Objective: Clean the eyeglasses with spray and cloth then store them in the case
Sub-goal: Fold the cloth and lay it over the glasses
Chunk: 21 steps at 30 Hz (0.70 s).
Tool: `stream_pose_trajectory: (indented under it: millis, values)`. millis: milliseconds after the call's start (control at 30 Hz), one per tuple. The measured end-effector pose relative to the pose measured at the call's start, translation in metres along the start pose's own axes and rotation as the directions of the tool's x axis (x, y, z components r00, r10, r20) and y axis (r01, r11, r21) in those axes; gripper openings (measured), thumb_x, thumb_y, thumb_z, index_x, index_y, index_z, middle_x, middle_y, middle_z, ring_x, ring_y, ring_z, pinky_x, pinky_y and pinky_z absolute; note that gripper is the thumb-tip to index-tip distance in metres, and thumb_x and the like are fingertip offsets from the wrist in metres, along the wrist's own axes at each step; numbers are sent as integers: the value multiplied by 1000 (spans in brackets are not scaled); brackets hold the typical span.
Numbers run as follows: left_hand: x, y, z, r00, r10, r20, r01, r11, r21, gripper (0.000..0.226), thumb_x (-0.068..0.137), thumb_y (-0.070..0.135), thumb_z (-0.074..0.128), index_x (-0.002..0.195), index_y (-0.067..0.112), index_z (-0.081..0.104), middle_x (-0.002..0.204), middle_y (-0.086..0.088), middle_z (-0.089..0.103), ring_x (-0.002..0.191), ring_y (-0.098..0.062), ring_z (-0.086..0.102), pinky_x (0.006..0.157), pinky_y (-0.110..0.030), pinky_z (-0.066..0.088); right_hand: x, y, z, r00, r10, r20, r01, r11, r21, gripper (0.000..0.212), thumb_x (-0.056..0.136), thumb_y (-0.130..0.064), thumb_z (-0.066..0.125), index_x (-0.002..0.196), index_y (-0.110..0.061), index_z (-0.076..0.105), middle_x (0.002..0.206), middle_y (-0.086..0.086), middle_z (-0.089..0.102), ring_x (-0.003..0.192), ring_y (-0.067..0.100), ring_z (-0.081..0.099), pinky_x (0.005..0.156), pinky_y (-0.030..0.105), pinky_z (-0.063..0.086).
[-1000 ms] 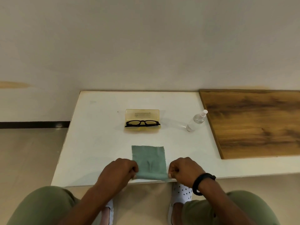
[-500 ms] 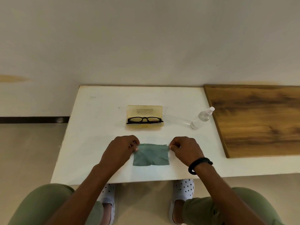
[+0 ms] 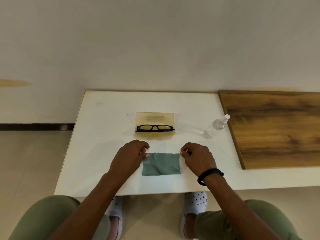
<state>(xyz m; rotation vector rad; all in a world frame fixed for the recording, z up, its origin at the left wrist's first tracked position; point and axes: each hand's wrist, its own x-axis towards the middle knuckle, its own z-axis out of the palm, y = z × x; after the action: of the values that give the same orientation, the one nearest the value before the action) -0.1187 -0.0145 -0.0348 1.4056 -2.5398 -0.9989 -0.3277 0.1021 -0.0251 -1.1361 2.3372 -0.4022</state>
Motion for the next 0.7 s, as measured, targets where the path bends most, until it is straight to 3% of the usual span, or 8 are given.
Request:
stream_pose_trajectory:
  millis: [100, 200, 300, 400, 700]
  values:
    - [-2, 2, -3, 1000, 17, -2, -17, 998, 53, 23, 90, 33, 68, 112, 26, 65, 99, 11, 57, 81, -6, 50, 71, -20, 38, -2, 1, -4, 1000, 15, -15, -15, 1000, -7, 11, 92, -29, 62, 101, -28, 67, 96, -4, 68, 88, 18, 64, 75, 32, 53]
    - [-9, 4, -3, 997, 23, 79, -32, 993, 113, 36, 80, 48, 74, 107, 31, 56, 87, 17, 45, 76, -4, 48, 62, -18, 34, -8, 4, -4, 994, 65, 83, -62, 997, -37, 21, 85, -39, 70, 100, -29, 60, 92, -7, 64, 86, 16, 62, 71, 30, 50]
    - [-16, 4, 2, 982, -61, 179, 37, 990, 135, 60, 66, 56, 81, 105, 30, 43, 88, 17, 43, 83, -9, 51, 69, -25, 43, -14, 5, 0, 985, 86, 150, -80, 996, -42, 40, 74, -47, 77, 100, -30, 51, 90, -12, 55, 83, 13, 56, 65, 27, 41]
    - [-18, 3, 4, 966, -107, 235, 72, 986, 153, 67, 63, 55, 84, 105, 26, 40, 98, 11, 47, 88, -14, 53, 75, -31, 46, -18, 4, -1, 980, 74, 183, -58, 994, -95, 49, 71, -47, 79, 103, -28, 47, 99, -9, 55, 87, 15, 55, 68, 28, 41]
    - [-21, 4, 4, 958, -173, 228, 121, 967, 225, 67, 70, 46, 83, 114, 18, 42, 114, 1, 54, 90, -15, 49, 75, -29, 41, -25, 0, 0, 971, 90, 223, -30, 966, -257, 67, 72, -43, 80, 120, -21, 40, 119, 0, 53, 103, 22, 60, 84, 37, 53]
